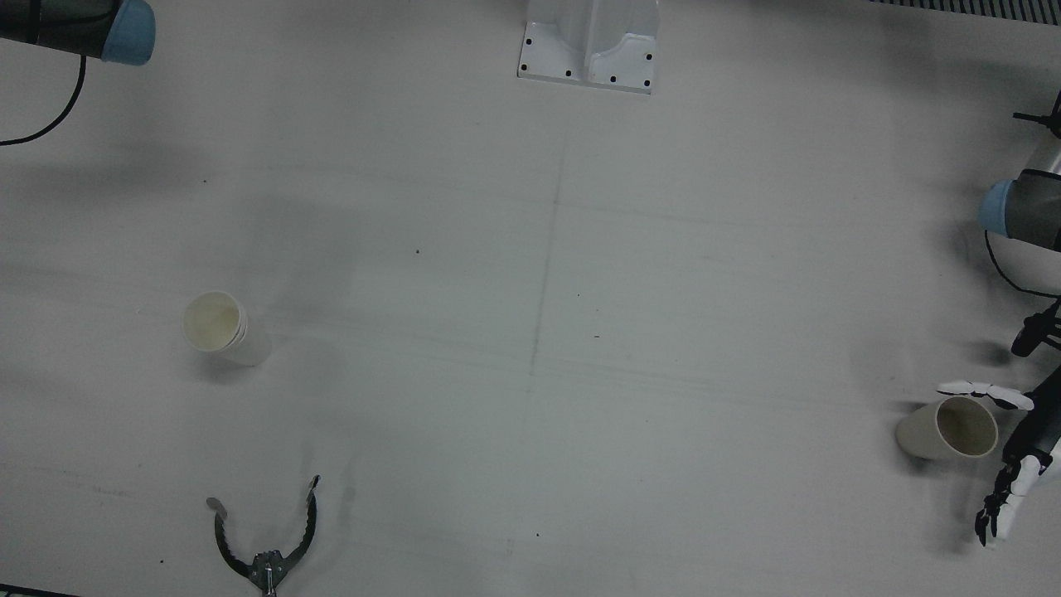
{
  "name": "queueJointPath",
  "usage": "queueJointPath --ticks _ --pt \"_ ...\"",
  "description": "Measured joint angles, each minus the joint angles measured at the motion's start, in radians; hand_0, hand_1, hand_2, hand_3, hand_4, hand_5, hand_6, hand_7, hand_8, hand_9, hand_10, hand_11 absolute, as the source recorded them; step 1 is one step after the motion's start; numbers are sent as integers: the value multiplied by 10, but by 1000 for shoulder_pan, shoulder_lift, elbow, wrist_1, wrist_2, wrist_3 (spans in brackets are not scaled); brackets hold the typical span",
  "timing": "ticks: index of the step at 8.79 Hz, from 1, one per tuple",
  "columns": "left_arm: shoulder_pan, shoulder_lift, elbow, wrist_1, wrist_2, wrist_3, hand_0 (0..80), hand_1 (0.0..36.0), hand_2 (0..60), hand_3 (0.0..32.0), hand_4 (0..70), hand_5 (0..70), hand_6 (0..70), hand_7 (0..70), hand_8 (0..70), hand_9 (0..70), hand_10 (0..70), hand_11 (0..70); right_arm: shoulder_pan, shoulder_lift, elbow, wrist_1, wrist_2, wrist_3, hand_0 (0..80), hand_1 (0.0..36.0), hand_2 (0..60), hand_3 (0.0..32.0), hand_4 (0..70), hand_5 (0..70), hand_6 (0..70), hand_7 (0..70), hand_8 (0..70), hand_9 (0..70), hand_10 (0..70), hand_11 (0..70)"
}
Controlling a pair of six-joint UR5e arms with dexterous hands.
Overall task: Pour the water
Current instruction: 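Close the left hand around the nearer paper cup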
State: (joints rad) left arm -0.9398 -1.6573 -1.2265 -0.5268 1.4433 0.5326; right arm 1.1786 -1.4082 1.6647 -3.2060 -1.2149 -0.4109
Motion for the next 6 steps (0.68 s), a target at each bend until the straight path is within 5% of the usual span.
queueJointPath --ticks 3,5,6 --pt "36 -7 -11 15 0 -2 477 209 186 20 0 28 0 15 0 0 7 30 0 1 0 0 1 1 461 152 179 20 34 162 0 71 0 0 0 0" --pt "40 -7 -19 27 0 -10 422 158 251 0 35 203 0 33 0 0 6 20 -2 1 -1 0 1 0 458 145 170 20 38 160 0 68 0 0 0 0" --pt "40 -6 -23 31 0 -14 393 147 317 0 113 322 22 166 0 19 29 51 -2 1 -2 0 1 0 456 141 164 20 41 160 0 67 0 0 0 0"
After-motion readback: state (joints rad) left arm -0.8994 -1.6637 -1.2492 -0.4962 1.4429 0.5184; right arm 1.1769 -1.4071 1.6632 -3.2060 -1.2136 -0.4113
